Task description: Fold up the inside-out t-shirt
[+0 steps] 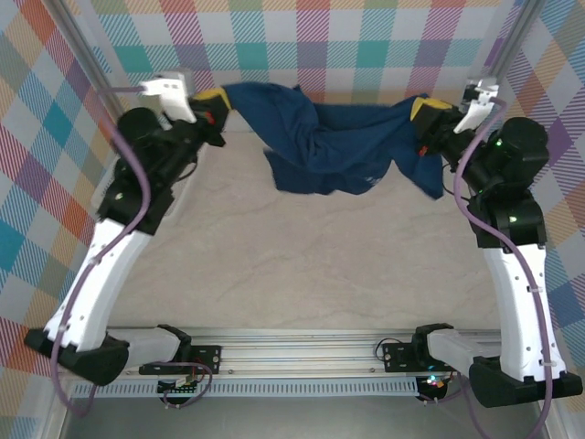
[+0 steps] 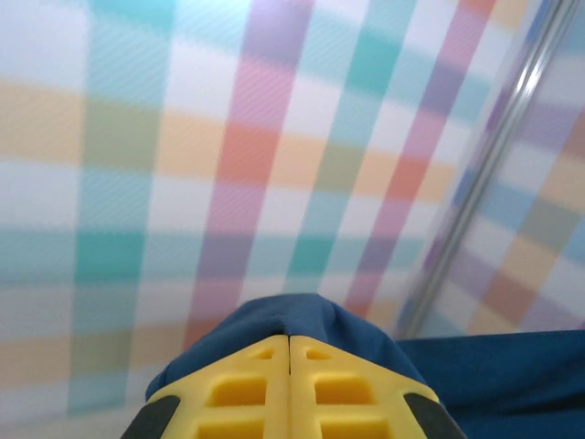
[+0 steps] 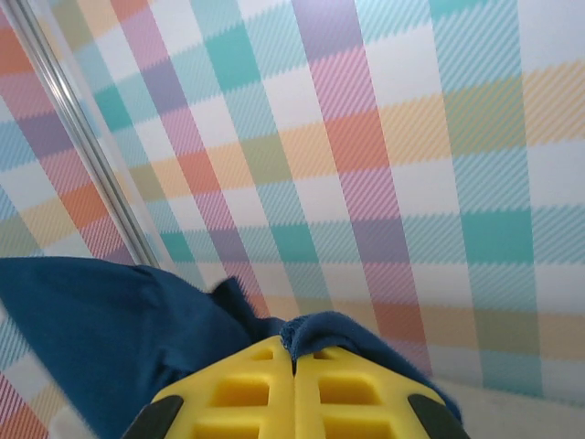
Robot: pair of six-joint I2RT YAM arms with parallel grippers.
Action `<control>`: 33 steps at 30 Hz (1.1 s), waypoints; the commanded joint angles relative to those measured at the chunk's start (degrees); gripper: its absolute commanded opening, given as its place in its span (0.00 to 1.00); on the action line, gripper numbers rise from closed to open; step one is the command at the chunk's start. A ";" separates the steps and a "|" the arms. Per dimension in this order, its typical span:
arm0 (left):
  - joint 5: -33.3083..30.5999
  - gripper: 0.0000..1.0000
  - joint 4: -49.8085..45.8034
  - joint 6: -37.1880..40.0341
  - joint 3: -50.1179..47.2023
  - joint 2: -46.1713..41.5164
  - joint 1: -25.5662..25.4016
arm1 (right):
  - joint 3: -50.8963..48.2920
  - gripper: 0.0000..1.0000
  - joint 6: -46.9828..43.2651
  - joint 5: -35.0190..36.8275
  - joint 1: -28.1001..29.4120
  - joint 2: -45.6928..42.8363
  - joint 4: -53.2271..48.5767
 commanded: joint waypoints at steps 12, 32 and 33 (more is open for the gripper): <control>-13.07 0.00 -7.73 7.93 3.65 -9.57 0.34 | 3.17 0.00 2.15 -10.70 0.04 -2.18 -1.16; -11.64 0.00 -24.52 4.71 17.57 26.84 4.52 | 7.55 0.25 1.56 17.33 -0.04 32.52 -11.22; -10.17 0.00 -27.05 3.99 20.14 31.00 4.48 | 11.45 0.33 0.67 16.74 -0.04 37.38 -14.43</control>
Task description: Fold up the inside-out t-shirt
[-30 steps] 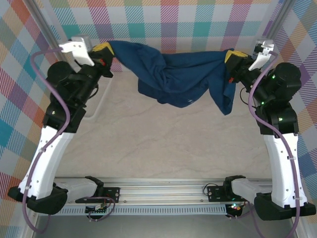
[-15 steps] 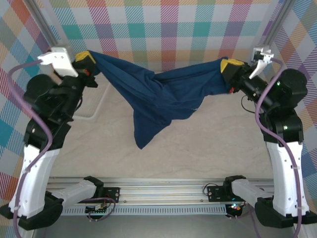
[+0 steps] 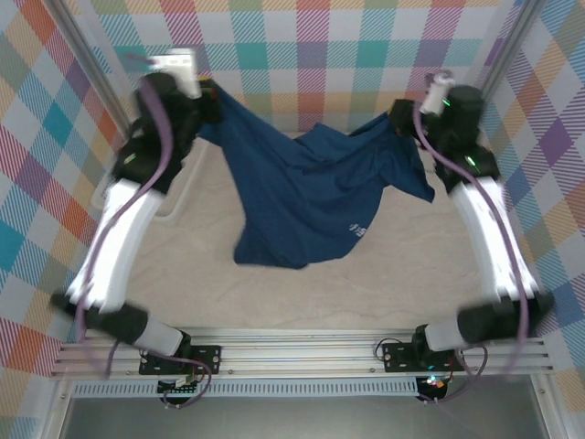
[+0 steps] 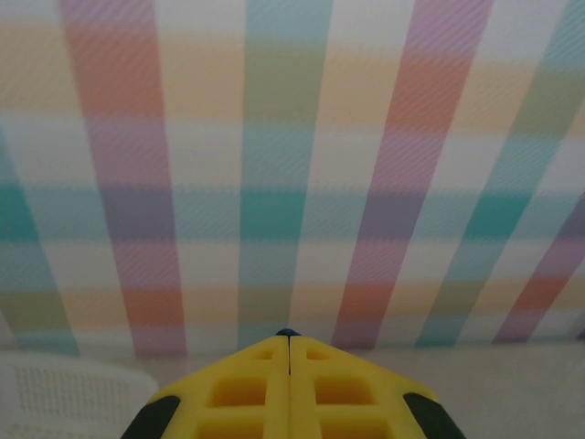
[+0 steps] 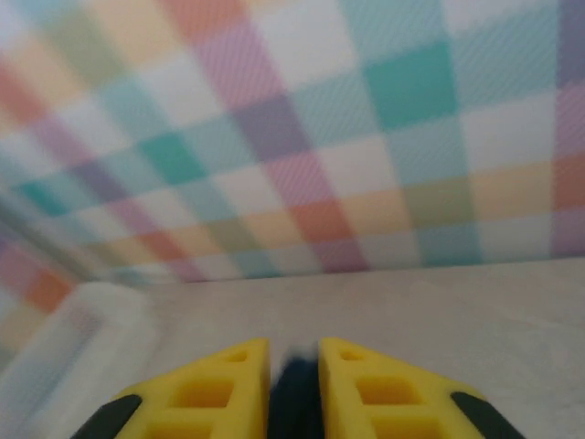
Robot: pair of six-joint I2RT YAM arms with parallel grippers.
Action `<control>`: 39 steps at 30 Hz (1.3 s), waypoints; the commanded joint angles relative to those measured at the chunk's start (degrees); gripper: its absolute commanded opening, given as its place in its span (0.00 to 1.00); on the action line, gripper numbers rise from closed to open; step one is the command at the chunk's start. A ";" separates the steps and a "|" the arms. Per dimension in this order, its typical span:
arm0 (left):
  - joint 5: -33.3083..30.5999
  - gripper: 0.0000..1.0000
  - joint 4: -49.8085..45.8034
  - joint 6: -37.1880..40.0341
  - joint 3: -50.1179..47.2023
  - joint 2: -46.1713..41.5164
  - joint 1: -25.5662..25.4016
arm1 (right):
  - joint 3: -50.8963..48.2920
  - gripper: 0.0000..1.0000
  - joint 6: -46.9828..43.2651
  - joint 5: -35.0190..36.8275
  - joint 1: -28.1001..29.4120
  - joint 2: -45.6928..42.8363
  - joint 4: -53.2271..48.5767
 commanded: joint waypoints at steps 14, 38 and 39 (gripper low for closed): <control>2.00 0.05 -4.18 -6.41 -10.45 24.41 2.14 | -32.85 0.71 -5.78 -1.36 11.91 -4.20 -8.53; 7.37 0.67 13.73 0.40 -52.57 10.98 -32.46 | -28.19 0.70 0.18 6.21 -3.87 11.08 -5.12; 7.35 0.63 13.65 0.52 -52.61 11.61 -32.46 | -26.55 0.69 0.19 4.75 -3.81 12.84 -5.21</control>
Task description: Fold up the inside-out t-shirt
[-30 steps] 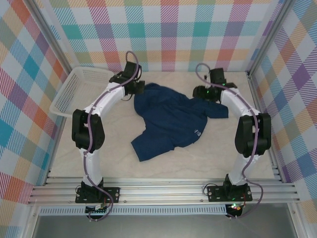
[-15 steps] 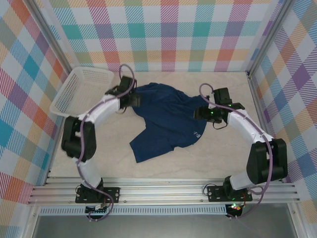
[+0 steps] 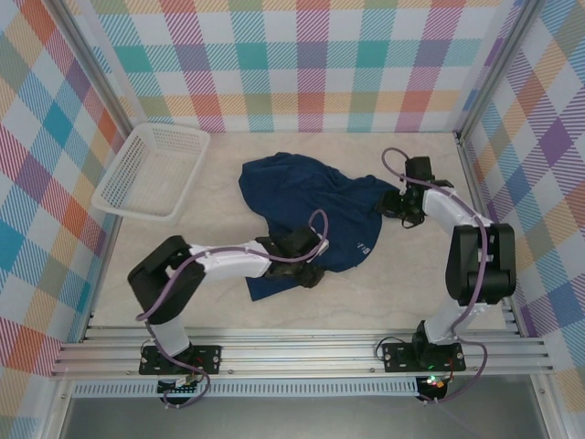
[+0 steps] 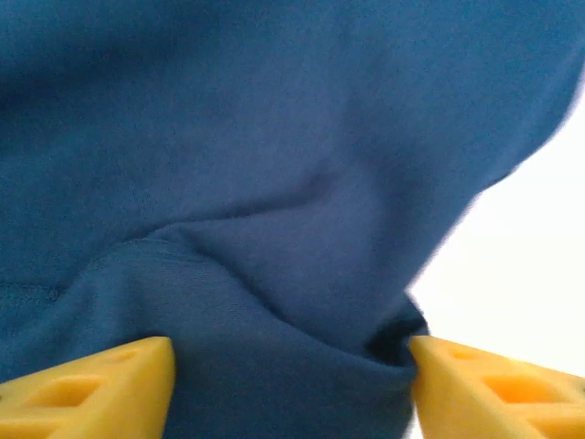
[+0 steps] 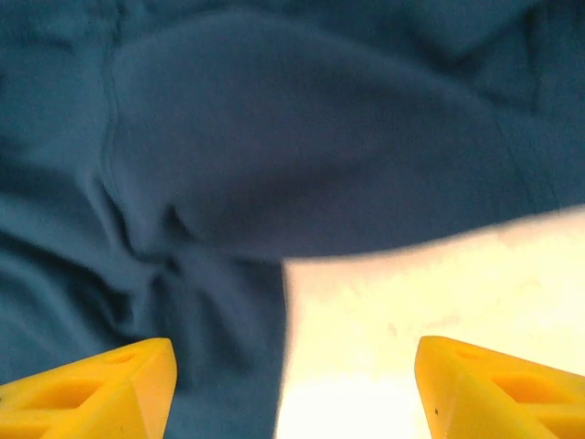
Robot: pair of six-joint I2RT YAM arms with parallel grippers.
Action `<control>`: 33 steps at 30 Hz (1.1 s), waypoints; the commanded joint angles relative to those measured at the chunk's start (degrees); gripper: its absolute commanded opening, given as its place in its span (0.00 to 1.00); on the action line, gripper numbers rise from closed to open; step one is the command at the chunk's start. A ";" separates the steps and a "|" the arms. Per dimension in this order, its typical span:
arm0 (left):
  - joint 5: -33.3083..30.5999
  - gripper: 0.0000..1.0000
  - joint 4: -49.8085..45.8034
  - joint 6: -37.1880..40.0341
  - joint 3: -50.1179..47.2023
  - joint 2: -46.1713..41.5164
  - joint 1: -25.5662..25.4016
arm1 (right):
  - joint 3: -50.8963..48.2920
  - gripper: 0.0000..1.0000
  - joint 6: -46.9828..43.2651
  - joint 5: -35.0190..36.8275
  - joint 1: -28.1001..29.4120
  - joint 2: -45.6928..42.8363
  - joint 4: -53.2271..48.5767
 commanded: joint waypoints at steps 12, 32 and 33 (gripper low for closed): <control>-3.05 0.00 -0.07 -2.06 -0.55 -7.63 5.70 | 17.68 0.02 -0.41 -5.14 0.53 13.78 -2.48; -13.77 0.00 -6.09 -2.57 24.57 -43.08 23.18 | 29.12 0.00 -3.91 -10.10 -0.17 -29.78 -8.98; -13.56 0.00 -7.21 -1.77 26.29 -43.16 23.13 | 29.44 0.00 -3.81 -10.62 -0.15 -30.59 -9.20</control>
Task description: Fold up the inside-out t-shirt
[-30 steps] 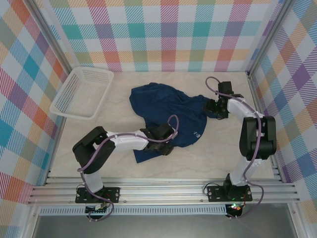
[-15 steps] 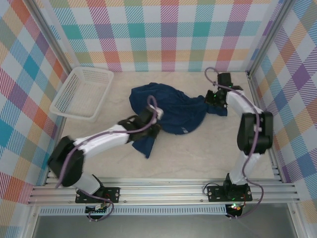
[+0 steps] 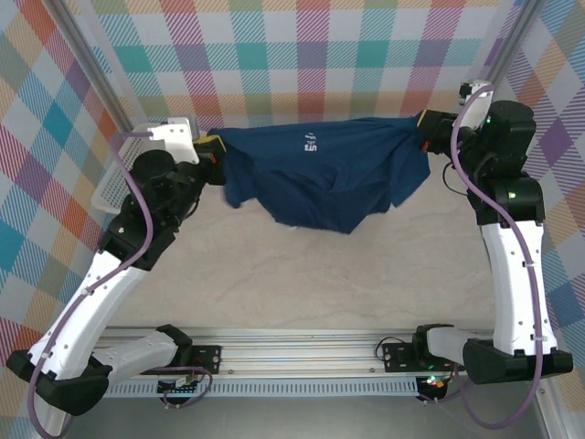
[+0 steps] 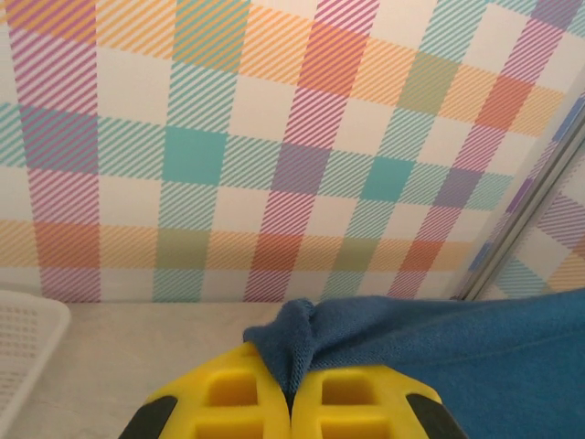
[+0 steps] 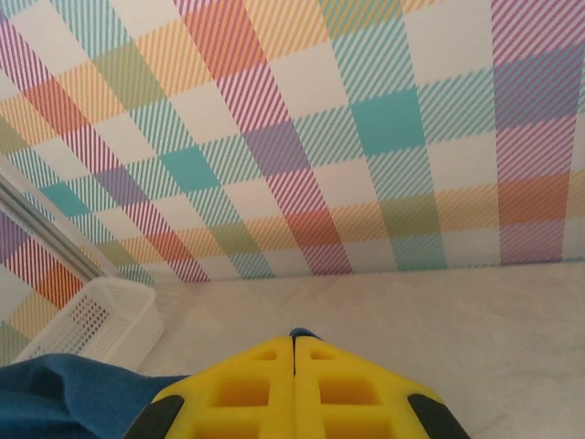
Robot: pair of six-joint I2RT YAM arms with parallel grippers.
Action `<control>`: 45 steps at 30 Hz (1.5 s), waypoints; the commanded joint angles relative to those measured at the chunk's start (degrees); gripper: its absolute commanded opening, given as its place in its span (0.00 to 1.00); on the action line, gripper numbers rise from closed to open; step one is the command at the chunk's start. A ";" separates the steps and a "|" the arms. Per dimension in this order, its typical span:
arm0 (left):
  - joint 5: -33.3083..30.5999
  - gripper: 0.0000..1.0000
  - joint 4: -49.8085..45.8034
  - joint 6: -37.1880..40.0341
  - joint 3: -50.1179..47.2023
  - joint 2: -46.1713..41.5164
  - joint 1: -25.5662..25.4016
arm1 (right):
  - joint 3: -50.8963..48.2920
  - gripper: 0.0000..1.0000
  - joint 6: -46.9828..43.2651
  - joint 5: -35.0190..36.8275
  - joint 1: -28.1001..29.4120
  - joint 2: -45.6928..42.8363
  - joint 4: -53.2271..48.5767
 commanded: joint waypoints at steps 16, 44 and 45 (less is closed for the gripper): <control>8.12 0.00 -21.15 1.85 10.10 13.19 1.85 | -6.86 0.07 -0.25 -2.92 -0.03 16.24 -3.42; 15.04 0.00 -13.04 -2.18 0.54 30.58 8.20 | -28.86 0.58 -32.29 2.40 29.54 29.98 10.53; 15.16 0.00 -13.01 -2.18 0.55 30.54 8.28 | -28.38 0.58 -32.90 2.47 29.63 31.21 10.44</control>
